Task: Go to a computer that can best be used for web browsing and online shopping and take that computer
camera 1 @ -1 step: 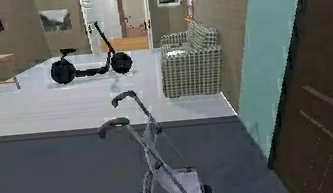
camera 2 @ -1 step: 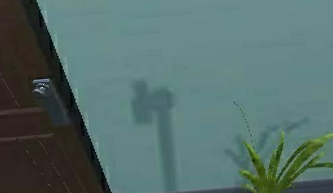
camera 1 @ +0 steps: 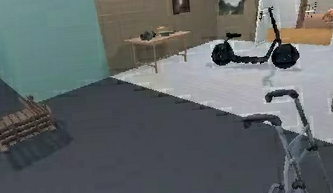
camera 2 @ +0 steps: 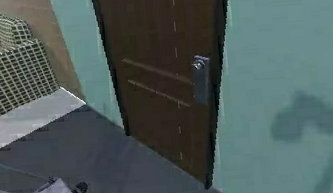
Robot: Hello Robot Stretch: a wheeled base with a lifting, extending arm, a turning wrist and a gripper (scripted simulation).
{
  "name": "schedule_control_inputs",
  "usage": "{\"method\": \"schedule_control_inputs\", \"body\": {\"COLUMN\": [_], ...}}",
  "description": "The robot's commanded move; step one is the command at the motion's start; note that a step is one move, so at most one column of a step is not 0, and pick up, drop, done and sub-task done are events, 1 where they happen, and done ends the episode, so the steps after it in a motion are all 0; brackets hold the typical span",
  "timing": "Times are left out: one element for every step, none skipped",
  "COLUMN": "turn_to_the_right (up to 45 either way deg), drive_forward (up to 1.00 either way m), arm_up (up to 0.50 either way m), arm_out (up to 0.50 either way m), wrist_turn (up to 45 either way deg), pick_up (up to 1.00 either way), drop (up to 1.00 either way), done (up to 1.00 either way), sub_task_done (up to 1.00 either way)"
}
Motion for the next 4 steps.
{"method": "schedule_control_inputs", "body": {"turn_to_the_right": [-45.0,-21.0,0.0,-3.0], "drive_forward": [0.00,0.00,1.00,0.00], "arm_up": [0.00,0.00,0.00,0.00], "arm_out": [0.00,0.00,0.00,0.00], "wrist_turn": [0.0,0.0,0.0,0.0], "pick_up": [0.00,0.00,0.00,0.00], "drop": [0.00,0.00,0.00,0.00], "done": [0.00,0.00,0.00,0.00], "sub_task_done": [0.00,0.00,0.00,0.00]}}
